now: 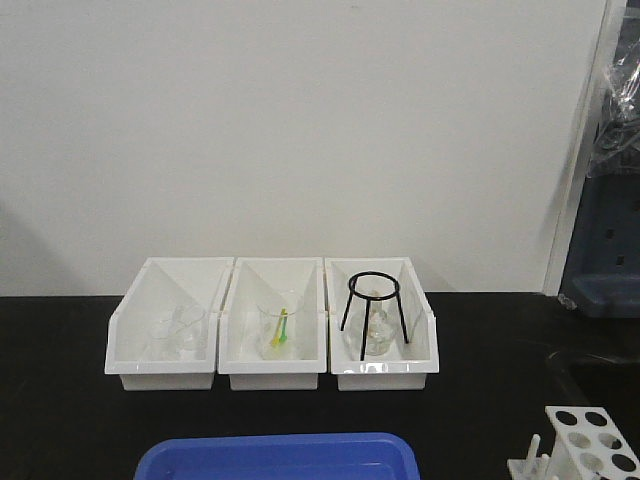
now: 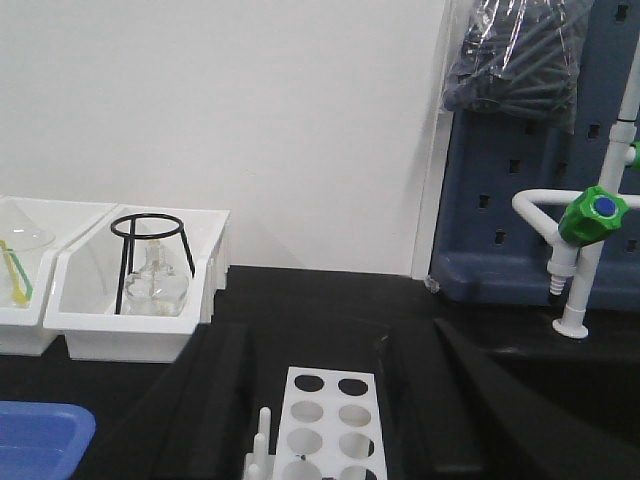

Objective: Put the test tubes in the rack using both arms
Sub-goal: 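Lower the left gripper around the glass test tube in the beaker, then close the left gripper on the glass test tube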

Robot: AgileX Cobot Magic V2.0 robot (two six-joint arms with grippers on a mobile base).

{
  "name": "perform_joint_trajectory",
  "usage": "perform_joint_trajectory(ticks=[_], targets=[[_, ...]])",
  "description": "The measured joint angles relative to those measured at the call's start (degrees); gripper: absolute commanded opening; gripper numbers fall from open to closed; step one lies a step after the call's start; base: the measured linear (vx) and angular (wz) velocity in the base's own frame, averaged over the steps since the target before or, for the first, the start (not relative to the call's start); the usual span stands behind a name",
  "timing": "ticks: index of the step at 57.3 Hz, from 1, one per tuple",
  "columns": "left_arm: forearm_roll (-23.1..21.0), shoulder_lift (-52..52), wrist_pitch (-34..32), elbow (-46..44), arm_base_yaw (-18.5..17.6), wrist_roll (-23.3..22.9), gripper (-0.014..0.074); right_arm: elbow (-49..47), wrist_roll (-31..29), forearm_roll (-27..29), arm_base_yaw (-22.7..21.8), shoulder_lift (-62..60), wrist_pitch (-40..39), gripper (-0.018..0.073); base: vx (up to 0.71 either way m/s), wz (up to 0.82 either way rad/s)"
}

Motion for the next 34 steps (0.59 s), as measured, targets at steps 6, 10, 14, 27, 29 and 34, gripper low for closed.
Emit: perform_joint_trajectory(ticks=[6, 10, 14, 27, 29, 34], targets=[[0.0, 1.3, -1.3, -0.11, 0.0, 0.0, 0.0527, 0.0, 0.0, 0.0, 0.0, 0.0, 0.24, 0.039, 0.0, 0.0], [-0.13, 1.77, -1.66, -0.19, 0.0, 0.02, 0.0527, 0.0, 0.0, 0.0, 0.0, 0.0, 0.24, 0.039, 0.0, 0.0], [-0.95, 1.83, -1.82, -0.19, 0.0, 0.02, 0.0527, 0.0, 0.0, 0.0, 0.0, 0.0, 0.28, 0.039, 0.0, 0.0], [-4.04, 1.83, -2.35, -0.19, 0.0, 0.13, 0.0527, 0.0, 0.0, 0.0, 0.0, 0.0, 0.28, 0.039, 0.0, 0.0], [-4.1, 1.83, -2.42, -0.19, 0.0, 0.13, 0.0527, 0.0, 0.0, 0.0, 0.0, 0.0, 0.28, 0.039, 0.0, 0.0], [-4.1, 1.83, -2.42, -0.19, 0.0, 0.13, 0.0526, 0.0, 0.0, 0.0, 0.0, 0.0, 0.28, 0.039, 0.0, 0.0]])
